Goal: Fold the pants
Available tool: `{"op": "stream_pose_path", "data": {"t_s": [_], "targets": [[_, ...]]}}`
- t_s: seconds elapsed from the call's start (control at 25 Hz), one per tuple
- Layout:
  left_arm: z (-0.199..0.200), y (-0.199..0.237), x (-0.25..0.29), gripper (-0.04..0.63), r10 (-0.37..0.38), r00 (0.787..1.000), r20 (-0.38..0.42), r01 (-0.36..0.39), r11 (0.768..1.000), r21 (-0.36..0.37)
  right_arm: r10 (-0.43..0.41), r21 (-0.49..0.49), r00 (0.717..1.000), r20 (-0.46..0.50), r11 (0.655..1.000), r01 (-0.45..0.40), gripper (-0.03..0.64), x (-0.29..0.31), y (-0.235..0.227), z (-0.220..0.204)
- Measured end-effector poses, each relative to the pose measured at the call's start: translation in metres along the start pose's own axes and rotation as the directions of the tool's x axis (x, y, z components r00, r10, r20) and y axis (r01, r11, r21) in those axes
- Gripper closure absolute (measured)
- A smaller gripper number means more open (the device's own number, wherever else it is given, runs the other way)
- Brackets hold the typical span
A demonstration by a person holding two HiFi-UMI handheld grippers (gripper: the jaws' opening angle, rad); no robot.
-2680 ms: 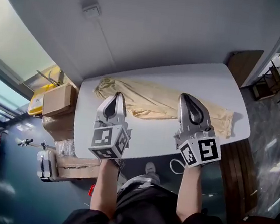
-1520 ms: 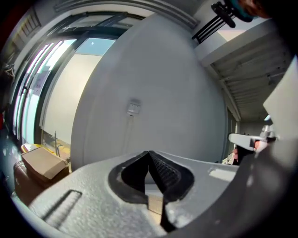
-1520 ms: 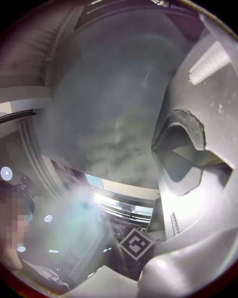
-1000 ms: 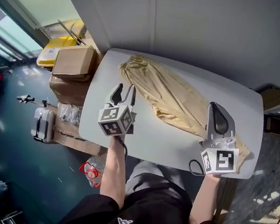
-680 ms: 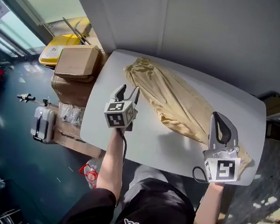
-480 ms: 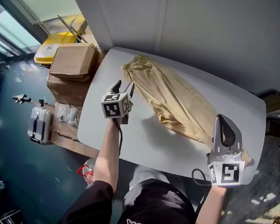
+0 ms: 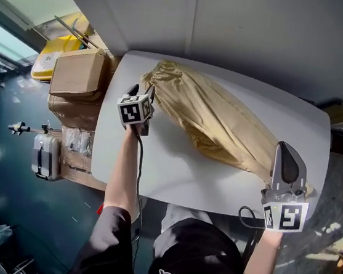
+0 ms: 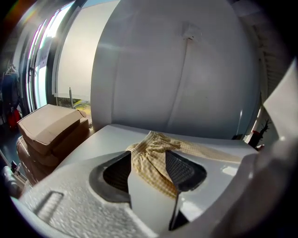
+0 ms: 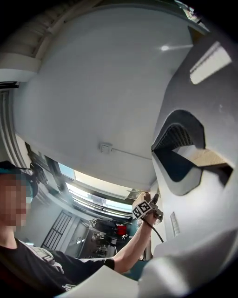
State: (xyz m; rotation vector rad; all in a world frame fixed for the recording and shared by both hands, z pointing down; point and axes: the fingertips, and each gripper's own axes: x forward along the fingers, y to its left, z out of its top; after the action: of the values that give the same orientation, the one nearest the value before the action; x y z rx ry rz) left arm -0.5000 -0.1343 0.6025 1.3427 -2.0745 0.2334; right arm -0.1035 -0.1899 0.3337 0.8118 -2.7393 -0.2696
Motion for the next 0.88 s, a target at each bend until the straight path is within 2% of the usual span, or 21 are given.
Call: {"op": "stream_pose_path", "data": {"t_s": [0.28, 0.4, 0.48, 0.64, 0.76, 0.88], "targets": [[0.002, 0.015, 0.030, 0.354, 0.042, 0.995, -0.087, -0.036, 0.998, 0.061, -0.045, 0.007, 0.999, -0.009, 0.999, 0.045, 0.613, 0.001, -0.009, -0.005], [-0.003, 0.018, 0.042, 0.354, 0.026, 0.992, -0.120, -0.019, 0.998, 0.058, -0.058, 0.010, 0.998, -0.032, 0.998, 0.059, 0.612, -0.003, -0.011, -0.012], [-0.007, 0.019, 0.049, 0.378, 0.015, 0.991, -0.131, -0.005, 0.997, 0.073, -0.069, 0.010, 0.997, -0.043, 0.997, 0.070, 0.614, -0.005, -0.014, -0.016], [-0.010, 0.019, 0.053, 0.383, 0.004, 0.991, -0.136, 0.010, 0.995, 0.104, -0.097, 0.005, 0.994, -0.051, 0.995, 0.097, 0.613, -0.014, -0.017, -0.018], [-0.016, 0.016, 0.054, 0.439, 0.016, 0.987, -0.157, 0.012, 0.984, 0.176, -0.114, 0.003, 0.992, -0.053, 0.993, 0.115, 0.612, -0.020, -0.020, -0.019], [-0.019, 0.013, 0.053, 0.467, 0.016, 0.986, -0.165, 0.012, 0.986, 0.169, -0.119, 0.002, 0.991, -0.058, 0.993, 0.119, 0.612, -0.024, -0.022, -0.019]]}}
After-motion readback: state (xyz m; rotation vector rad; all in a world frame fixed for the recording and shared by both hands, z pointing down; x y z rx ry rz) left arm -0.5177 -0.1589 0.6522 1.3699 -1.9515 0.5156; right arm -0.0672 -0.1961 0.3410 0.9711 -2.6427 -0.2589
